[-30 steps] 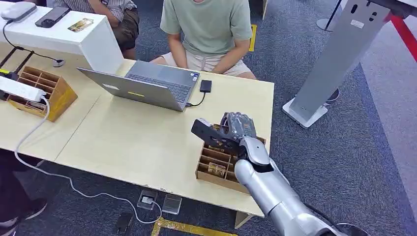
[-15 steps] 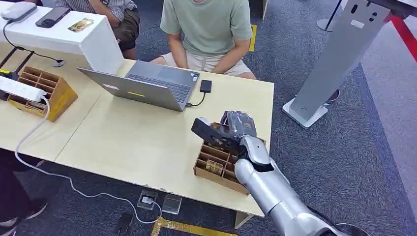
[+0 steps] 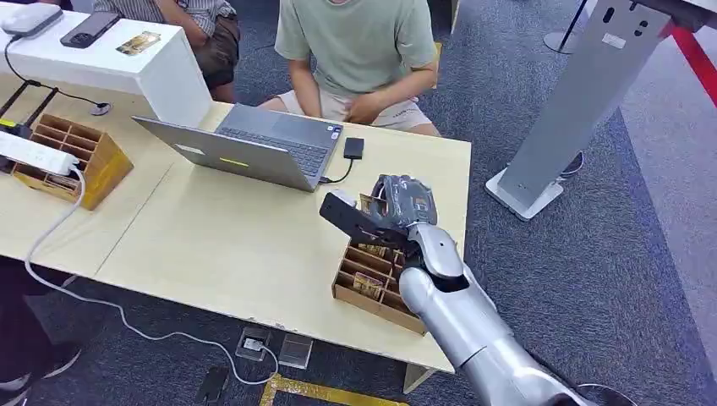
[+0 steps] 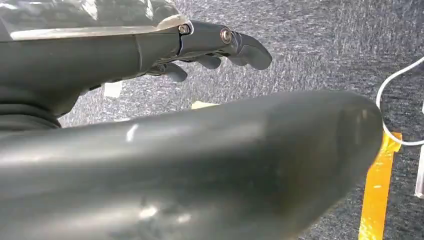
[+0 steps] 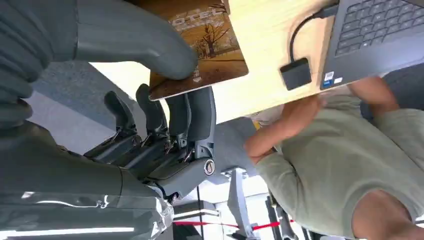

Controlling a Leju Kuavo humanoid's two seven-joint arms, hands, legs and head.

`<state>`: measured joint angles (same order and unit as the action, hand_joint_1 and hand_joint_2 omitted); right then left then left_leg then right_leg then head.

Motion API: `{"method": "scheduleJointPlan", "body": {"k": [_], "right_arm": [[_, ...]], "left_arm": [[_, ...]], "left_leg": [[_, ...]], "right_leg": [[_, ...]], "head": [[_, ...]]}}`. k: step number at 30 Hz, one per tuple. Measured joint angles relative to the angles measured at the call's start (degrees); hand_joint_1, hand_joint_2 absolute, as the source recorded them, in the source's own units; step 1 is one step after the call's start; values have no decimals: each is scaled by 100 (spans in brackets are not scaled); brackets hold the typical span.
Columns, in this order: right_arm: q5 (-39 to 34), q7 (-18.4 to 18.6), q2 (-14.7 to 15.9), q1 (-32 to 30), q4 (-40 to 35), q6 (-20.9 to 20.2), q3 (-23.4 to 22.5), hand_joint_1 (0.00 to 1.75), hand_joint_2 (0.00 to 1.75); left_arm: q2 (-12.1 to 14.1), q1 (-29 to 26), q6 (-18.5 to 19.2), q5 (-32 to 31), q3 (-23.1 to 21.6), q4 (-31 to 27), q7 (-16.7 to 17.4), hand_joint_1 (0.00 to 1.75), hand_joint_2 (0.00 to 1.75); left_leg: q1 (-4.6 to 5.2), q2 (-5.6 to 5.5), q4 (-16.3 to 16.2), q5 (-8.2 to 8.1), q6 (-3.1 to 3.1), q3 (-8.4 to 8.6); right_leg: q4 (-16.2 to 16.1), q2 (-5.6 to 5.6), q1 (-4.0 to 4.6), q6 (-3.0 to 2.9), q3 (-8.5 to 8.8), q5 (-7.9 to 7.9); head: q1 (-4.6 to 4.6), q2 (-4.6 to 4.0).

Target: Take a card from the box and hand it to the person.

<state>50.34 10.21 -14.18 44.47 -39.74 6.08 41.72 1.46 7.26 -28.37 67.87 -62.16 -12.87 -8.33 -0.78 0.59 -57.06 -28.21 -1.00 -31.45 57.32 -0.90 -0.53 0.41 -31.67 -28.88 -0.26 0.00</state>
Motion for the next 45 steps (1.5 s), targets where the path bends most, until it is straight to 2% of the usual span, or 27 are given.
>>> {"method": "scheduleJointPlan", "body": {"k": [10,18,21,22,24,25,31,35,37,38,40,41,42,43,45], "right_arm": [[125,232,225,-160,-1015,-46,-70,136,175],[151,223,485,-211,-1750,325,-321,134,175],[199,83,531,-138,-1748,590,-443,133,175],[238,-6,546,-50,-1705,804,-529,131,175],[264,-83,551,68,-1603,976,-589,134,175],[284,-112,551,119,-1549,1034,-627,129,175],[404,-236,538,378,-1086,1399,-748,126,175],[424,-260,501,484,-745,1547,-804,129,175],[426,-271,487,500,-625,1561,-820,122,175],[428,-278,470,513,-551,1563,-830,108,175],[428,-293,448,528,-433,1563,-844,101,175],[426,-304,437,532,-378,1561,-846,65,175],[424,-319,415,537,-321,1561,-846,65,175],[415,-343,393,538,-271,1554,-850,0,175],[376,-398,363,538,-205,1543,-852,0,175]], "left_arm": [[0,-2,-68,48,0,0,66,0,0],[-7,-8,-109,59,0,0,-17,0,0],[-9,-7,-90,46,0,0,-39,0,0],[-9,-8,-76,18,0,0,-39,0,0],[-9,-6,-66,0,0,0,-39,0,0],[-9,-5,-59,-9,0,0,-39,0,0],[-11,-4,0,-77,0,0,-85,0,0],[-11,-2,50,-111,0,0,-124,0,0],[-11,-3,74,-129,0,0,-142,0,0],[-11,-2,105,-133,0,0,-144,0,0],[-11,-2,122,-142,0,0,-146,0,0],[-11,-3,131,-149,0,0,-149,0,0],[-11,-3,140,-149,0,0,-151,0,0],[-9,-2,155,-153,0,0,-157,0,0],[-7,-3,173,-153,0,0,-164,0,0]], "left_leg": [[0,0,-1,0,0,0],[0,0,-1,0,0,-1],[0,0,-1,0,0,-1],[0,0,-1,0,0,-2],[0,0,-1,0,0,-1],[0,-1,-1,0,0,-2],[0,-1,-1,0,0,-5],[0,-1,-1,0,0,-4],[0,-2,-1,0,0,-5],[0,-1,-1,0,0,-5],[0,-2,-1,0,0,-5],[0,-2,-1,0,0,-6],[0,-1,-1,0,0,-5],[0,-1,-1,0,0,-5],[0,-1,-1,0,0,-6]], "right_leg": [[0,0,0,0,0,0],[0,0,0,0,0,0],[0,0,0,0,0,1],[0,0,0,-1,0,1],[0,0,0,-1,0,1],[0,0,0,-1,0,1],[0,-1,0,-1,0,1],[0,-1,0,-1,0,1],[0,-1,0,-1,0,1],[0,-1,0,-1,0,1],[0,-1,0,-1,0,1],[0,-1,0,-1,0,1],[0,-1,0,-1,-1,1],[0,-1,0,-1,-1,1],[0,-1,0,-1,-1,1]], "head": [[-2,0],[0,0],[0,0],[2,0],[0,0],[0,0],[-2,0],[0,0],[0,0],[0,0],[0,0],[0,0],[0,0],[-2,0],[0,0]]}}
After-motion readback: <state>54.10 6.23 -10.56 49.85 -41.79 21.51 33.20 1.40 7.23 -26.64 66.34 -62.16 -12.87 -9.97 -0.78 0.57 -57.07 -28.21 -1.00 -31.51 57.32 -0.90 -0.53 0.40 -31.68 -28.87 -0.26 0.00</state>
